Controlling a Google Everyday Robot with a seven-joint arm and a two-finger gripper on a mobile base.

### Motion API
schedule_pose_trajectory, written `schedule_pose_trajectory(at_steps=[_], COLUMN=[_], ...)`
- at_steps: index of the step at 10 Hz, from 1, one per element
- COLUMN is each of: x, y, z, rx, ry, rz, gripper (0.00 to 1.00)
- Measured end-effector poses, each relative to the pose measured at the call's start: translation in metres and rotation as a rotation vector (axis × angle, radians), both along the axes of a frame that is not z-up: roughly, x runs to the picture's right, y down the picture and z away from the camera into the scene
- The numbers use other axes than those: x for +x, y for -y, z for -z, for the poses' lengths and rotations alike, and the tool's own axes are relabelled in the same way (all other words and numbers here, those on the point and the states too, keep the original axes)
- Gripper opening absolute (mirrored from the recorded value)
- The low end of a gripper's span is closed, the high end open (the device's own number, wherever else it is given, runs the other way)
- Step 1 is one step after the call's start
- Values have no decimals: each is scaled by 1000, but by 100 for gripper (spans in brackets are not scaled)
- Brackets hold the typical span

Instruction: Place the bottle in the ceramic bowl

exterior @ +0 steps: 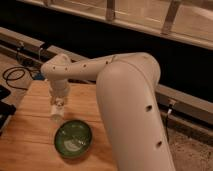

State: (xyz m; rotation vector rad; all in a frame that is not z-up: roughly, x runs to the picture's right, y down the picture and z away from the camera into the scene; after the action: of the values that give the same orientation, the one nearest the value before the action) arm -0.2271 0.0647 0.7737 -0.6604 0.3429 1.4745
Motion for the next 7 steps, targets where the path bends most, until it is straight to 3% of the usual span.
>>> schedule_pose_trajectory(at_steps=[2, 4, 7], x=[39, 70, 72], y=[-6, -31, -79], z=[14, 27, 55], rx=[11, 12, -18], ry=[-34, -63, -80], rz=[-32, -59, -25], gripper=[0, 0, 0])
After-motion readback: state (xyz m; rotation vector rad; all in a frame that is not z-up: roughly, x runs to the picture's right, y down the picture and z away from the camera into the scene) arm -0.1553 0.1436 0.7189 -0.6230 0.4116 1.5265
